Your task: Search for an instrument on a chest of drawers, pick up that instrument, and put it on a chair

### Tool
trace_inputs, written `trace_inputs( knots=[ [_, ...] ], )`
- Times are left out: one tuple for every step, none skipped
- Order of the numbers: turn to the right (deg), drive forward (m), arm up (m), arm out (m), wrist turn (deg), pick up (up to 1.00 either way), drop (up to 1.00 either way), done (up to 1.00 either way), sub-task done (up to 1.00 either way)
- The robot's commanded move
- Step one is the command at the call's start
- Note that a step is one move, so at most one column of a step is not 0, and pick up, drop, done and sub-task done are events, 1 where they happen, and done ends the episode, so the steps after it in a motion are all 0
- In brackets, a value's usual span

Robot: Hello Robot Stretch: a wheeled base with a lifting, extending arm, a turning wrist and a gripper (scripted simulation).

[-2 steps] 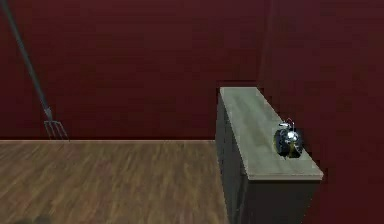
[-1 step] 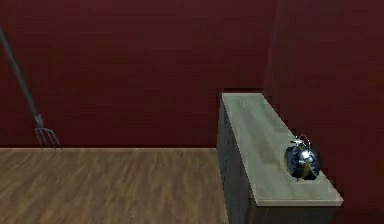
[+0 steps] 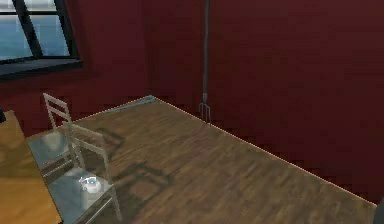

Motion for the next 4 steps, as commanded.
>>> trace_inputs(
  knots=[
    [-9.0,0.0,0.0,0.0,0.0,0.0,0.0,0.0,0.0],
    [45.0,0.0,0.0,0.0,0.0,0.0,0.0,0.0,0.0],
    [45.0,0.0,0.0,0.0,0.0,0.0,0.0,0.0,0.0],
    [12.0,0.0,0.0,0.0,0.0,0.0,0.0,0.0,0.0]
  ],
)
